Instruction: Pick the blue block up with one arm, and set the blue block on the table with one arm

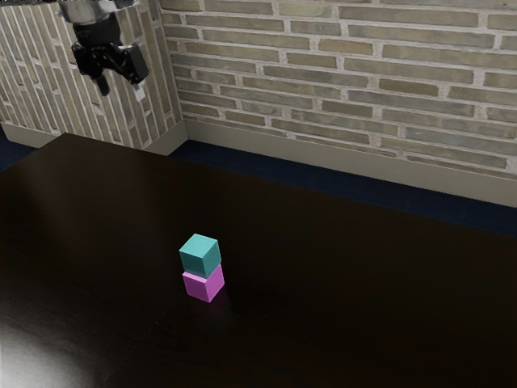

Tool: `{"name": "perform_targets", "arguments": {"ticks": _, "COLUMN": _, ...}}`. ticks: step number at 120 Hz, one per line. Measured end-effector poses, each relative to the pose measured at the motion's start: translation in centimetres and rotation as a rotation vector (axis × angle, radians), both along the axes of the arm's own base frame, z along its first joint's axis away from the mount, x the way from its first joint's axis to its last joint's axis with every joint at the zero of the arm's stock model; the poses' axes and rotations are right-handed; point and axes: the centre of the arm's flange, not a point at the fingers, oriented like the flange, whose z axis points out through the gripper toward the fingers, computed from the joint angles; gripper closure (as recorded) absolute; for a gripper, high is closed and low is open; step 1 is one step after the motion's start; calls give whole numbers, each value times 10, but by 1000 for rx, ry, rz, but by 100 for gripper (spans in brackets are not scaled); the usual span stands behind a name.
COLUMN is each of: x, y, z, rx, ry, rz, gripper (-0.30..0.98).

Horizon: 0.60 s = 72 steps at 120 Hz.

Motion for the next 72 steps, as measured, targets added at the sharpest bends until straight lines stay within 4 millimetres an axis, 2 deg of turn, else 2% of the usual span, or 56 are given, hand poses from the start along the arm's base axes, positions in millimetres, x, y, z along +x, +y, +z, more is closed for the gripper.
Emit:
{"name": "perform_targets", "arguments": {"ticks": 12, "x": 1, "y": -5, "z": -10, "rx": -10, "ry": 20, "rz": 0, "gripper": 2}}
{"name": "perform_targets", "arguments": {"ticks": 18, "x": 8, "y": -19, "z": -34, "rx": 9, "ry": 58, "rz": -15, "gripper": 2}}
{"name": "perform_targets", "arguments": {"ticks": 26, "x": 17, "y": -51, "z": -86, "rx": 29, "ry": 119, "rz": -61, "gripper": 2}}
{"name": "perform_targets", "arguments": {"ticks": 29, "x": 12, "y": -63, "z": -110, "rx": 29, "ry": 144, "rz": -79, "gripper": 2}}
{"name": "perform_targets", "arguments": {"ticks": 33, "x": 4, "y": -78, "z": -132, "rx": 32, "ry": 158, "rz": -101, "gripper": 2}}
{"name": "perform_targets", "arguments": {"ticks": 43, "x": -31, "y": -114, "z": -166, "rx": 45, "ry": 154, "rz": -142, "gripper": 3}}
{"name": "perform_targets", "arguments": {"ticks": 52, "x": -47, "y": -139, "z": -191, "rx": 57, "ry": 127, "rz": -168, "gripper": 3}}
{"name": "perform_targets", "arguments": {"ticks": 58, "x": -51, "y": -140, "z": -204, "rx": 60, "ry": 106, "rz": -157, "gripper": 3}}
{"name": "perform_targets", "arguments": {"ticks": 72, "x": -49, "y": -113, "z": -225, "rx": 58, "ry": 58, "rz": -79, "gripper": 3}}
